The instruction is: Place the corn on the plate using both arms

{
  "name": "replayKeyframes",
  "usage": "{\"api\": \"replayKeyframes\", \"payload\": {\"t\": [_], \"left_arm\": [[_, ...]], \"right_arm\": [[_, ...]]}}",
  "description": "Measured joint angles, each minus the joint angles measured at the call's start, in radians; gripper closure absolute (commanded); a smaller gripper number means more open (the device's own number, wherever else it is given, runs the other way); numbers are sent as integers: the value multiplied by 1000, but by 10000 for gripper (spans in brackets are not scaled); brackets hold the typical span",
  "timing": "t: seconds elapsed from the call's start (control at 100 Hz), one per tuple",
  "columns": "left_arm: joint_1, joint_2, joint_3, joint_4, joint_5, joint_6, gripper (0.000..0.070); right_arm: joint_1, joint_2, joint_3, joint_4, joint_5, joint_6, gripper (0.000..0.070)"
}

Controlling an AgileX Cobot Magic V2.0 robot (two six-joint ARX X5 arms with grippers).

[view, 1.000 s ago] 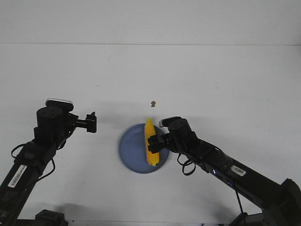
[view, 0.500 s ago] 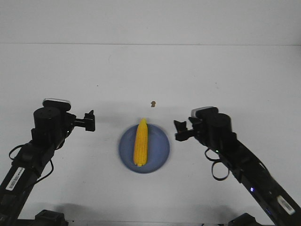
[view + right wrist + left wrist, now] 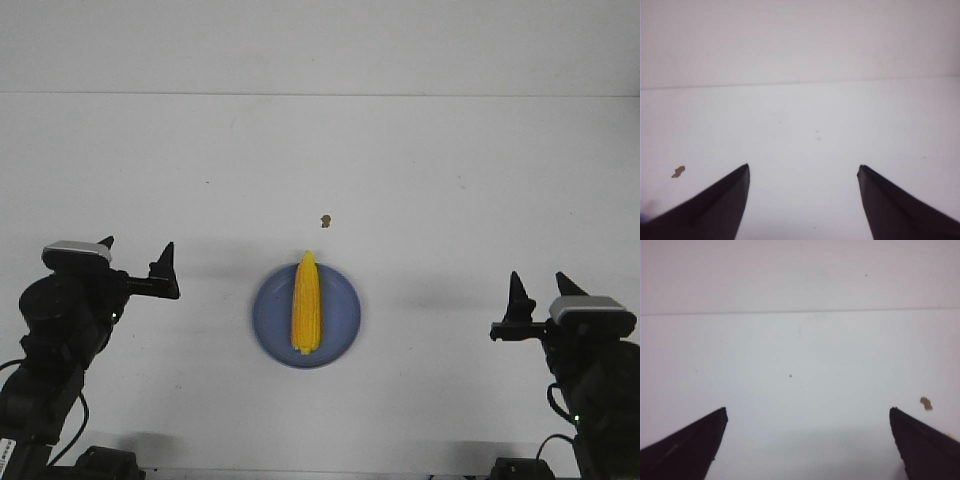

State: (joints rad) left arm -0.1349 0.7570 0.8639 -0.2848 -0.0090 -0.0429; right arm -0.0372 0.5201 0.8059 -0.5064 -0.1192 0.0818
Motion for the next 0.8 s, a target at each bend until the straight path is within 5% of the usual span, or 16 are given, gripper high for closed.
{"api": "replayKeyframes", "payload": {"t": [0.46,0.6,0.66,0.74,0.8], "left_arm": [[0,-389,-317,-28,0,-59,59],[0,-428,-314,-62,0,-61,287],[0,-429,-314,-82,0,-62,445],[0,-429,-314,-85,0,-63,700],[0,-429,-314,-86,0,-66,693]], "right_arm": [[-3,-299,-228,-40,146,-25,243],[-3,-304,-228,-35,147,-26,294],[-3,-304,-228,-34,147,-25,423],[-3,-304,-228,-33,146,-26,700],[-3,-304,-228,-32,147,-27,699]]}}
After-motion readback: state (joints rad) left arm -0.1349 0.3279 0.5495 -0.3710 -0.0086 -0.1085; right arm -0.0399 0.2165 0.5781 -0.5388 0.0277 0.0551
